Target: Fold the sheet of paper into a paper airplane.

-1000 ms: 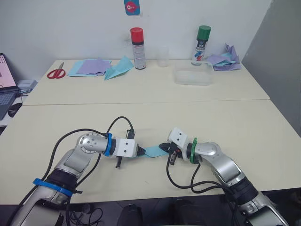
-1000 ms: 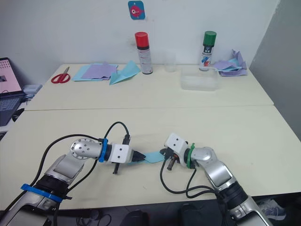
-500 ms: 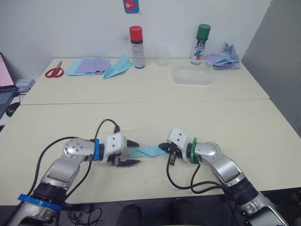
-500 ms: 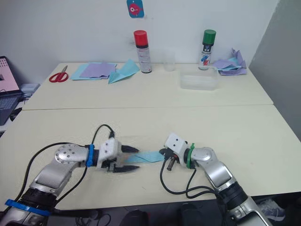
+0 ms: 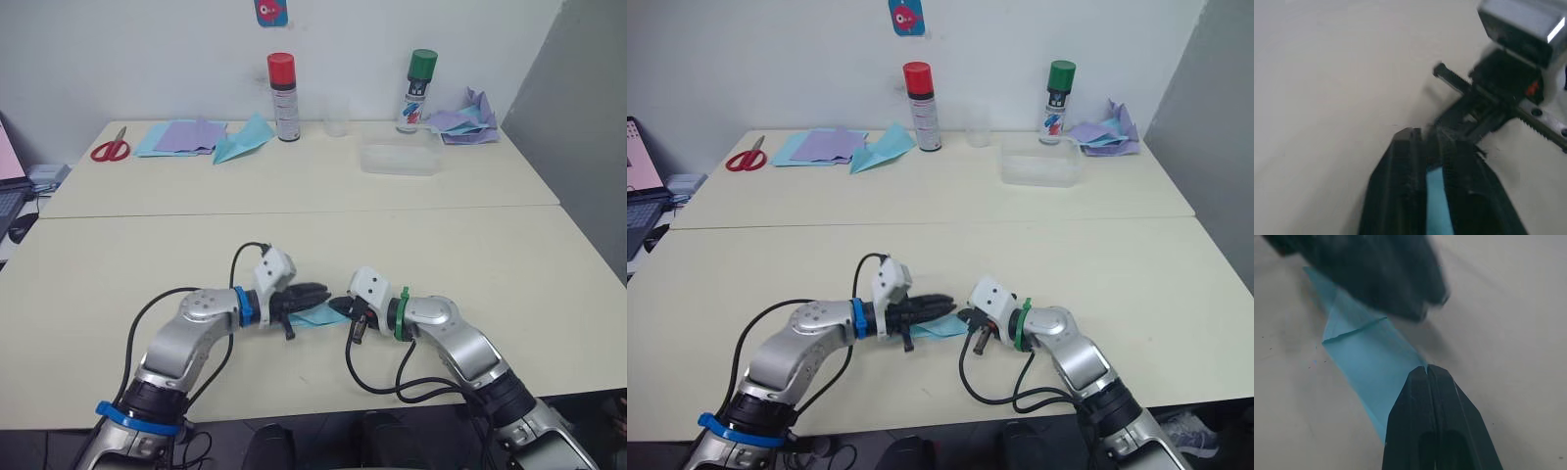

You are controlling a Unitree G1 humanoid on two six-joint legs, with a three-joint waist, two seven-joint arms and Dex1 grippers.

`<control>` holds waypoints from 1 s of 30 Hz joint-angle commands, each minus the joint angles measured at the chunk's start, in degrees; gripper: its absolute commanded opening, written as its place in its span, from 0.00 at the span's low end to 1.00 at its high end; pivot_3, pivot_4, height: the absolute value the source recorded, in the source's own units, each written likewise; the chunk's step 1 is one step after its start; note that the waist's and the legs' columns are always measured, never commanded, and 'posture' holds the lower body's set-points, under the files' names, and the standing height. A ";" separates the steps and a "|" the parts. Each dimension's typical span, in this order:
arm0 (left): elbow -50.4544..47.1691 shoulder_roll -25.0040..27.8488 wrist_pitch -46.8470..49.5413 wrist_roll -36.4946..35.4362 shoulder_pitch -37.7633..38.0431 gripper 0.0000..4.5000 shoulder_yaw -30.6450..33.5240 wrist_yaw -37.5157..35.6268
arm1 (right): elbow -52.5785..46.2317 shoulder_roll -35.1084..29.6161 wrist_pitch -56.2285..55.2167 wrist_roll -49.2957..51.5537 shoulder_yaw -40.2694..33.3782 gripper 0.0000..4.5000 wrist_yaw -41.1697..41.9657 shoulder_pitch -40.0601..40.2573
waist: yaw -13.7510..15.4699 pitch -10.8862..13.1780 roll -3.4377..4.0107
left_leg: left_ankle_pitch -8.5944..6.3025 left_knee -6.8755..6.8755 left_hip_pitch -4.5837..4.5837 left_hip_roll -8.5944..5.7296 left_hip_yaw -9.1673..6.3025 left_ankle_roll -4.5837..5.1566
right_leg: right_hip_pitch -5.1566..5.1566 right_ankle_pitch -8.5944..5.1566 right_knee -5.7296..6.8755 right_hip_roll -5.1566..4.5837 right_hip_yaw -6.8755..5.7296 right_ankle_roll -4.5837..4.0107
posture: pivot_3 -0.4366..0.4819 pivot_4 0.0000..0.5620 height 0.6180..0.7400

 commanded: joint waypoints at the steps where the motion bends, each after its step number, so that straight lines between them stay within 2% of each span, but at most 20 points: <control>1: 2.49 1.72 -4.15 6.50 1.30 0.01 -3.56 0.67 | 2.26 -0.44 2.08 -1.88 2.05 0.00 -0.04 1.58 | -0.02 0.00 0.00 | 0.00 0.00 0.00 0.00 0.02 0.00 | 0.00 0.00 0.00 0.00 0.02 0.00 | 0.48 0.27 1.00; 4: 5.79 1.71 -3.95 9.16 2.53 0.01 -3.94 2.99 | 2.31 -0.30 2.09 -2.07 2.23 0.00 -0.22 1.61 | 0.05 -0.03 -0.03 | 0.00 -0.01 0.00 0.00 0.02 0.00 | 0.01 -0.02 -0.02 -0.04 0.01 -0.03 | 0.48 0.27 1.00; 11: 7.16 3.06 -1.27 8.48 6.54 0.01 -1.10 4.94 | 2.41 -0.08 2.18 -2.34 2.52 0.00 -0.14 1.71 | -0.15 -0.17 0.02 | 0.00 -0.04 0.14 0.03 0.03 0.00 | 0.07 -0.13 -0.02 -0.07 0.04 -0.23 | 0.48 0.27 1.00; 15: 4.33 4.06 3.26 2.87 11.68 0.01 6.12 6.24 | 3.00 0.06 2.07 -2.50 2.84 0.00 0.25 1.41 | -0.70 -0.25 -0.02 | 0.00 -0.32 0.28 0.11 0.07 0.00 | 0.06 -0.06 -0.01 -0.05 0.07 -0.11 | 0.48 0.27 1.00; 20: 0.75 4.88 5.44 0.01 16.78 0.01 10.17 7.19 | 3.53 0.10 1.91 -2.66 3.26 0.00 0.85 1.19 | -0.78 -0.27 0.02 | 0.00 -0.76 0.60 0.15 -0.05 0.00 | 0.08 -0.15 0.01 0.06 0.03 -0.27 | 0.48 0.27 1.00; 25: 0.17 5.26 6.28 -0.99 19.42 0.01 12.38 8.56 | 4.23 0.03 1.45 -2.96 3.54 0.00 1.32 0.91 | -0.79 -0.27 0.05 | -0.01 -0.82 0.83 0.29 -0.06 -0.01 | 0.09 -0.23 0.02 0.06 0.05 -0.40 | 0.48 0.27 1.00; 27: -0.46 5.97 5.58 -1.18 19.89 0.01 13.38 8.79 | 4.32 -0.10 1.31 -3.00 3.65 0.00 1.56 0.88 | -0.80 -0.26 0.05 | -0.03 -0.84 1.07 0.41 0.02 -0.06 | 0.09 -0.42 0.00 0.06 0.10 -0.74 | 0.48 0.27 1.00; 30: -5.12 4.99 7.26 -5.98 19.22 0.01 17.63 9.74 | 4.11 -0.16 1.24 -3.11 3.83 0.00 1.76 0.99 | -0.80 -0.21 0.08 | -0.05 -0.85 1.10 0.48 0.06 -0.09 | 0.07 -0.47 0.00 0.06 0.06 -0.81 | 0.48 0.27 1.00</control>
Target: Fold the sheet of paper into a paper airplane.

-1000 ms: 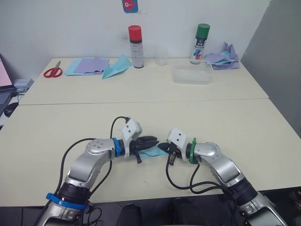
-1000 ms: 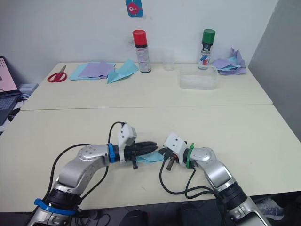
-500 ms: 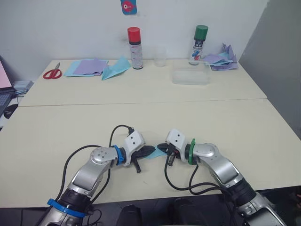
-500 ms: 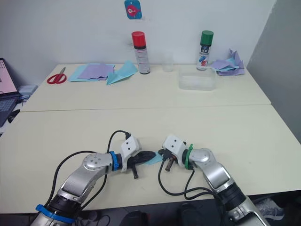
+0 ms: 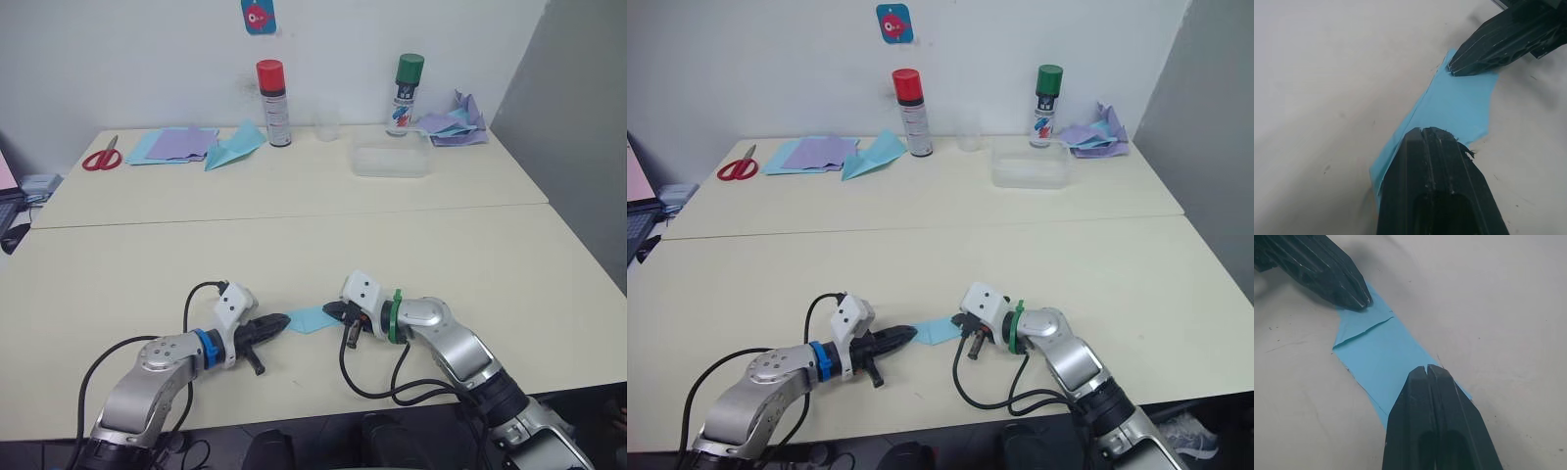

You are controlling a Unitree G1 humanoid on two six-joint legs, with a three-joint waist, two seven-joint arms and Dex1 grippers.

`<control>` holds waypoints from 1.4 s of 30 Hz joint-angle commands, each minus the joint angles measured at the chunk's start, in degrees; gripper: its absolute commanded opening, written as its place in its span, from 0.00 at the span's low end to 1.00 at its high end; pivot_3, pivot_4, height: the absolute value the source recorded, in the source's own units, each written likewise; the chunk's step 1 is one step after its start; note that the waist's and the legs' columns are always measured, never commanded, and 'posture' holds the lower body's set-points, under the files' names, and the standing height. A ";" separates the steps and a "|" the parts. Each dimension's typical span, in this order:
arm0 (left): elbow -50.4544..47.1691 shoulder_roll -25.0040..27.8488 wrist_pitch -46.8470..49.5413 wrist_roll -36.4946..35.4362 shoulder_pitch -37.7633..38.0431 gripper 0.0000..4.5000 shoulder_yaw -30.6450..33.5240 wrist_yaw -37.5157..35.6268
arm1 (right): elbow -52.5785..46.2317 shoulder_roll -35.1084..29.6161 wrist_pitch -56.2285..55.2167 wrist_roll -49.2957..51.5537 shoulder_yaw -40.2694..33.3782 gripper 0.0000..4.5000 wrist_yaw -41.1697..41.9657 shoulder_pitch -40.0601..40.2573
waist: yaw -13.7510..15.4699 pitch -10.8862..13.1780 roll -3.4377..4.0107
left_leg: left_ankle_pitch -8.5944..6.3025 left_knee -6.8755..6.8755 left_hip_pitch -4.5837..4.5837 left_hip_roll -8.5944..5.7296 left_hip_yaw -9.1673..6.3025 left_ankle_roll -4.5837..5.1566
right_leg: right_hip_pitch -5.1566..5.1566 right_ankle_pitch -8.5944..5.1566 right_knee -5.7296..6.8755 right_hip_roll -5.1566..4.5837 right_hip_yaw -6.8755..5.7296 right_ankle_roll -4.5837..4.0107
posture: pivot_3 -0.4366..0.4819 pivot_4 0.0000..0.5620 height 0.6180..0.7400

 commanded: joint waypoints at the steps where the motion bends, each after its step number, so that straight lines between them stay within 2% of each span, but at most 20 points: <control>1: -1.28 1.02 4.55 -1.59 0.54 0.01 6.79 4.56 | 2.87 -1.27 1.53 -1.71 1.96 0.00 0.80 1.78 | 0.05 0.08 0.01 | 0.00 0.00 0.00 0.02 0.01 -0.01 | -0.01 0.00 0.00 0.00 -0.02 0.00 | 0.48 0.27 1.00; 4: -4.12 1.81 5.55 -1.90 -2.06 0.01 9.90 7.16 | 2.75 -1.22 1.33 -1.78 1.95 0.00 0.91 1.91 | 0.17 0.25 -0.11 | -0.01 0.00 -0.02 0.05 -0.02 -0.01 | -0.02 0.00 0.00 0.00 -0.09 0.00 | 0.48 0.27 1.00; 7: -8.07 2.69 8.16 -5.61 -5.24 0.01 13.05 7.52 | 2.75 -1.02 0.98 -1.78 1.75 0.00 0.95 1.74 | 0.31 0.36 -0.33 | -0.01 0.00 -0.07 0.05 -0.03 -0.02 | -0.05 0.00 -0.01 0.00 -0.11 0.00 | 0.48 0.27 1.00; 11: -13.52 2.65 11.84 -9.30 -6.90 0.01 12.00 6.92 | 2.73 -0.97 0.58 -1.68 1.32 0.00 1.13 1.36 | 0.31 0.33 -0.37 | -0.17 0.01 -0.16 0.05 0.20 -0.29 | 0.02 -0.01 -0.13 -0.05 0.03 0.03 | 0.48 0.27 1.00; 14: -14.18 1.94 11.88 -7.96 -7.25 0.01 8.76 7.56 | 2.53 -0.85 0.58 -1.67 1.27 0.00 1.34 1.23 | 0.25 0.34 -0.36 | -0.21 0.02 -0.49 0.07 0.22 -0.37 | -0.07 0.12 -0.13 -0.03 0.03 0.36 | 0.48 0.27 1.00; 19: -9.76 2.02 6.85 0.86 -5.76 0.01 -2.27 6.86 | 1.91 0.02 0.46 -1.37 0.91 0.00 1.24 0.57 | 0.22 0.36 -0.33 | -0.21 0.02 -0.53 0.15 0.12 -0.37 | -0.11 0.08 -0.12 0.06 -0.06 0.33 | 0.48 0.27 1.00; 24: -0.77 1.38 1.81 6.35 -6.02 0.01 -7.64 5.76 | -0.54 0.51 0.68 -0.50 0.06 0.00 1.61 -0.66 | 0.43 0.37 -0.30 | -0.21 0.02 -0.54 0.16 0.10 -0.37 | -0.13 0.06 -0.11 0.07 -0.09 0.31 | 0.48 0.27 1.00; 29: 3.93 0.90 -0.92 8.29 -6.37 0.01 -9.28 4.25 | -2.70 5.22 -0.14 3.23 -2.91 0.00 0.64 -2.49 | 0.51 0.41 -0.23 | -0.21 0.04 -0.57 0.15 0.13 -0.37 | -0.14 0.07 -0.11 0.05 -0.07 0.32 | 0.48 0.27 1.00; 34: 4.80 0.41 -1.35 8.71 -6.31 0.01 -9.96 3.52 | 4.00 7.45 0.04 0.23 -0.36 0.00 -0.81 -4.08 | 0.74 0.46 -0.15 | -0.21 0.06 -0.84 0.13 0.11 -0.37 | -0.29 0.07 -0.16 0.03 -0.12 0.32 | 0.48 0.27 1.00; 38: 4.97 0.38 -1.18 8.92 -6.23 0.01 -10.15 3.31 | 6.95 5.76 0.65 -2.41 1.58 0.00 -0.44 -4.45 | 0.80 0.41 -0.08 | -0.22 0.07 -0.90 0.09 0.15 -0.37 | -0.28 0.04 -0.26 -0.02 -0.09 0.38 | 0.48 0.27 1.00; 42: 4.91 0.49 -1.25 9.33 -5.68 0.01 -10.41 3.05 | 5.53 2.74 1.95 -2.69 1.51 0.00 0.08 -2.74 | 0.85 0.30 0.01 | -0.21 0.08 -0.83 0.08 0.11 -0.37 | -0.21 0.06 -0.24 -0.02 -0.13 0.40 | 0.48 0.27 1.00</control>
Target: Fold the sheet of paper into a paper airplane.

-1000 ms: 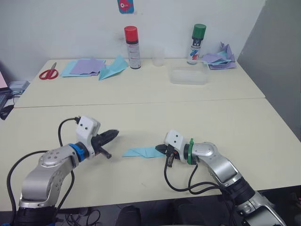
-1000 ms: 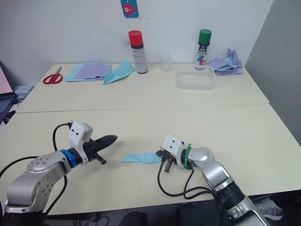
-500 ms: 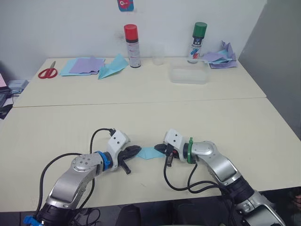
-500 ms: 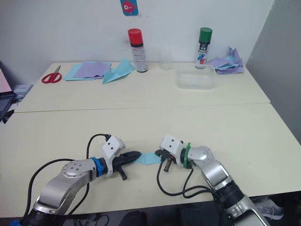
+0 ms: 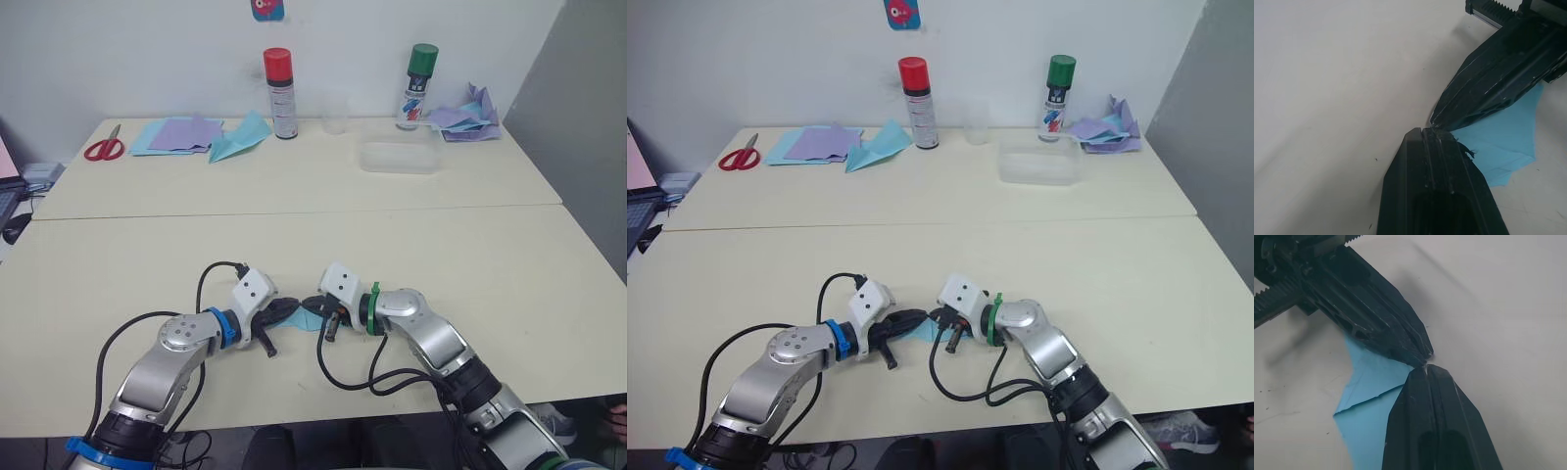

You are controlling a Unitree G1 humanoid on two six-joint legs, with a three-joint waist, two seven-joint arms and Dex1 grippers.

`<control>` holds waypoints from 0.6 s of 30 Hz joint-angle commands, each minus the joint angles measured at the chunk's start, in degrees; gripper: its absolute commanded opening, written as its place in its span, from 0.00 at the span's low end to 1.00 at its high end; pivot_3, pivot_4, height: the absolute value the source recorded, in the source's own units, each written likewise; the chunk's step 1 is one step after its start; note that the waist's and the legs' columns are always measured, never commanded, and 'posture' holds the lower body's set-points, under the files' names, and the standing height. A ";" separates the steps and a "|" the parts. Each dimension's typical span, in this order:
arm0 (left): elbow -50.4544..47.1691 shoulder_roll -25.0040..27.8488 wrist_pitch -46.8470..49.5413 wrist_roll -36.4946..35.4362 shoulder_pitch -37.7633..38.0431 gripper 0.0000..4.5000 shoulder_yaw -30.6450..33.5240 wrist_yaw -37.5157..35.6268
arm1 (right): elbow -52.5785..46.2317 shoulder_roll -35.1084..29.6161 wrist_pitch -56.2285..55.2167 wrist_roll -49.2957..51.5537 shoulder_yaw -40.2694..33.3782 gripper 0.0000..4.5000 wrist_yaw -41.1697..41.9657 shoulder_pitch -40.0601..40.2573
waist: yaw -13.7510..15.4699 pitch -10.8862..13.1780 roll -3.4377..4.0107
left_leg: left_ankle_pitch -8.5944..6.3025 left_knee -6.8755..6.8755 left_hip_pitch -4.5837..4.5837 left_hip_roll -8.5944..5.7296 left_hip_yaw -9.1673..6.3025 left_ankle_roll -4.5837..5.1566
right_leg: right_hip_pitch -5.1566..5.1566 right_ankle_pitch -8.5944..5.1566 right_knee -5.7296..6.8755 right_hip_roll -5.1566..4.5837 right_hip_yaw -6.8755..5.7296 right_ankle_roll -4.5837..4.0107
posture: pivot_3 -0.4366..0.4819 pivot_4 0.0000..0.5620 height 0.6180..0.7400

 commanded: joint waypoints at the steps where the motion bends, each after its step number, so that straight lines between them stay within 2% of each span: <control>1: 3.30 0.66 1.72 2.57 2.96 0.01 -2.45 -0.57 | 0.30 -4.17 2.33 -1.91 -0.07 0.00 0.31 3.12 | 0.04 -0.05 0.02 | 0.00 0.00 0.01 0.00 0.00 0.00 | 0.02 0.00 0.00 0.00 0.00 0.00 | 0.48 0.27 1.00; 12: 3.54 0.10 2.73 1.71 3.51 0.01 -2.66 -1.46 | -2.78 -12.24 6.45 -1.18 -5.10 0.00 -1.25 8.10 | 0.90 -0.45 0.32 | -0.03 0.00 0.14 -0.15 0.00 -0.04 | 0.19 -0.04 -0.11 -0.12 0.02 0.10 | 0.48 0.27 1.00; 18: 4.13 -0.13 2.55 2.03 2.93 0.01 -2.88 -1.84 | -6.01 -15.67 6.95 -0.09 -7.53 0.00 -0.33 9.57 | 1.57 -0.48 0.30 | -0.03 0.02 0.37 -0.67 -0.06 -0.03 | 0.22 -0.25 -0.23 -0.61 0.07 -0.12 | 0.48 0.27 1.00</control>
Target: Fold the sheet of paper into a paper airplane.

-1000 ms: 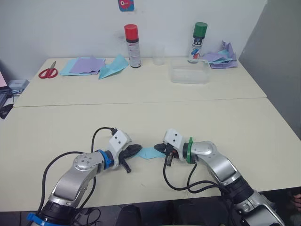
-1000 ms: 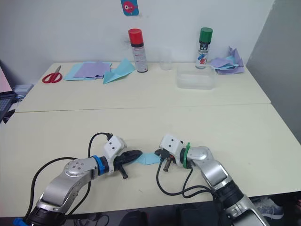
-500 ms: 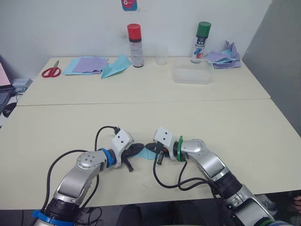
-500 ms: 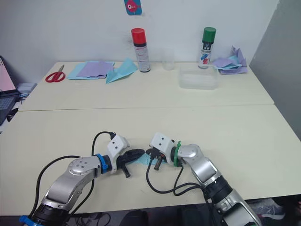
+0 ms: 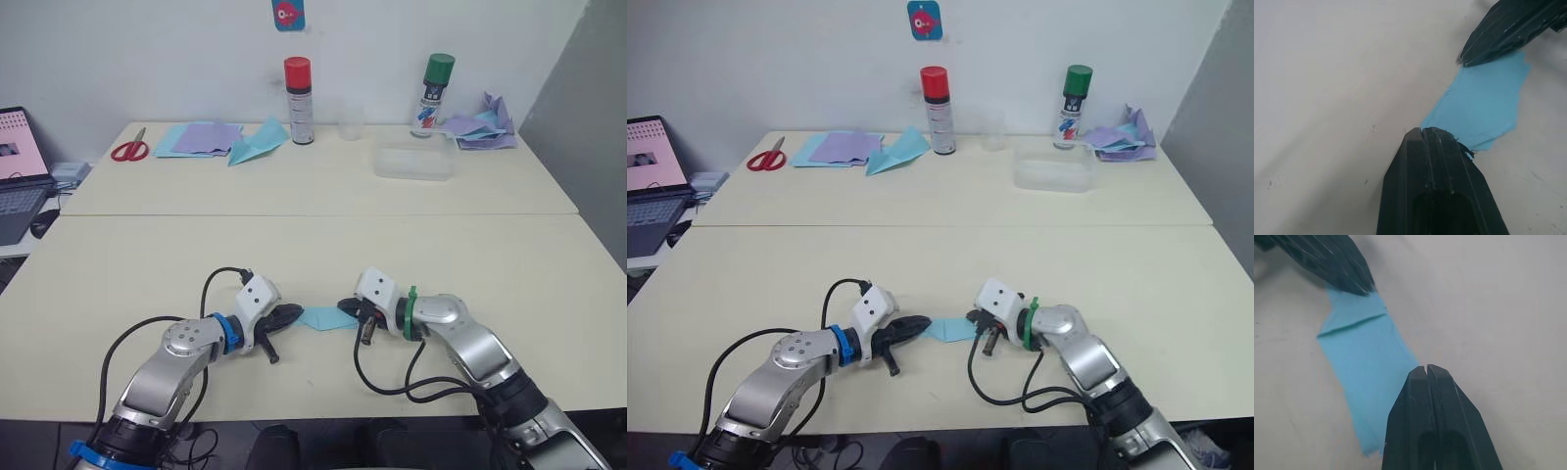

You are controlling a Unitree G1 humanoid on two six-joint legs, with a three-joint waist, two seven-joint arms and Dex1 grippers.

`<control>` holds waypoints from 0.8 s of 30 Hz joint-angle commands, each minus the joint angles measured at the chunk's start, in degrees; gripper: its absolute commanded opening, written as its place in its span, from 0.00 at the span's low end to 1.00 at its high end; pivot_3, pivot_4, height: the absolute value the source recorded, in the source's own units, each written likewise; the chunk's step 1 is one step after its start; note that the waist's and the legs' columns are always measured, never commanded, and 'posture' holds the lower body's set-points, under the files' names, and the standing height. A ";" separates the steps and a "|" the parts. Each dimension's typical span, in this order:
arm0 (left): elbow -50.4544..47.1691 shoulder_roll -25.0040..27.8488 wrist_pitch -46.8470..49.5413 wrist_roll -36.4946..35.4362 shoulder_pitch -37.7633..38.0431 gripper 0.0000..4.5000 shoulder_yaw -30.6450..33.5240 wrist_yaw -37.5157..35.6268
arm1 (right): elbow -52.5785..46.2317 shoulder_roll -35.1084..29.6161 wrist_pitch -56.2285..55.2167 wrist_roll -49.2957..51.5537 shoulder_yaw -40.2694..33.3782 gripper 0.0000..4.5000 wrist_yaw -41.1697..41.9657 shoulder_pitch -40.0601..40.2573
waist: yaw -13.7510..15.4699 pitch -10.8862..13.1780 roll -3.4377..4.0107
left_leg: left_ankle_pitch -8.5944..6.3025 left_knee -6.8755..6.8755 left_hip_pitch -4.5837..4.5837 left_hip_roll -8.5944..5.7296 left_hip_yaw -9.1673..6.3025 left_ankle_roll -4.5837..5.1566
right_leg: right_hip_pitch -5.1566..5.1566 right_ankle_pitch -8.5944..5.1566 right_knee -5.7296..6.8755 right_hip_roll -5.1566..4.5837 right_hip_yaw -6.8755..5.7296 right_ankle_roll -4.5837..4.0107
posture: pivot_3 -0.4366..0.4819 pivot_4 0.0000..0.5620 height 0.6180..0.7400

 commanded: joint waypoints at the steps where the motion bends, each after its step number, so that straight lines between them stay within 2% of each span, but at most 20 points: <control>1: 4.12 0.35 2.73 1.82 1.84 0.01 -2.03 -0.63 | 2.01 -3.96 4.38 -1.05 -2.77 0.00 -0.70 2.46 | -0.02 -0.05 -0.03 | 0.00 0.01 -0.02 -0.05 0.03 0.00 | 0.04 0.02 -0.08 -0.09 0.01 0.09 | 0.48 0.27 1.00; 3: 4.34 0.24 2.61 1.92 1.52 0.01 -2.04 -0.60 | 0.61 -4.38 4.88 -0.52 -3.54 0.00 -0.47 2.16 | -0.07 -0.08 -0.05 | 0.00 -0.01 -0.07 -0.04 0.00 0.01 | 0.18 0.19 -0.48 -0.11 -0.04 0.37 | 0.48 0.27 1.00; 8: 3.19 -0.25 1.76 0.86 0.54 0.01 -0.41 -0.73 | -5.32 -5.71 6.32 2.87 -6.17 0.00 1.46 1.37 | 0.02 -0.06 -0.08 | 0.01 0.05 -0.45 -0.10 -0.02 0.03 | 0.29 0.49 -0.61 -0.18 -0.08 0.89 | 0.48 0.27 1.00; 12: -0.82 0.84 0.30 -2.24 0.56 0.01 2.90 -3.40 | -10.90 -7.22 4.04 6.81 -7.88 0.00 4.96 2.01 | -0.10 0.27 -0.19 | 0.01 0.04 -0.65 -0.08 -0.03 0.03 | 0.08 0.50 -0.60 -0.17 -0.10 0.90 | 0.48 0.27 1.00; 16: -5.63 4.73 0.60 -5.92 0.32 0.22 7.58 -7.06 | -14.73 -11.47 -0.66 8.54 -7.84 0.20 10.54 3.75 | -0.36 0.61 -0.27 | 0.01 0.06 -1.14 -0.01 -0.12 0.04 | -0.34 0.50 -0.56 0.10 -0.15 0.90 | 0.48 0.27 1.00; 23: -13.92 13.85 -3.03 -8.95 4.96 0.72 14.59 -14.80 | -12.21 -15.75 -22.16 3.37 -4.02 0.77 16.40 6.29 | -0.40 1.01 -0.33 | 0.00 0.05 -1.54 0.01 -0.15 0.03 | -0.78 0.48 -0.56 0.29 -0.20 0.88 | 0.48 0.27 1.00; 24: -14.40 14.73 -4.89 -8.26 5.16 0.79 14.81 -15.86 | -11.30 -15.31 -24.46 2.53 -3.09 0.77 16.59 5.95 | -0.39 1.10 -0.36 | 0.00 0.05 -1.56 0.00 -0.14 0.03 | -0.81 0.48 -0.55 0.29 -0.19 0.87 | 0.48 0.27 1.00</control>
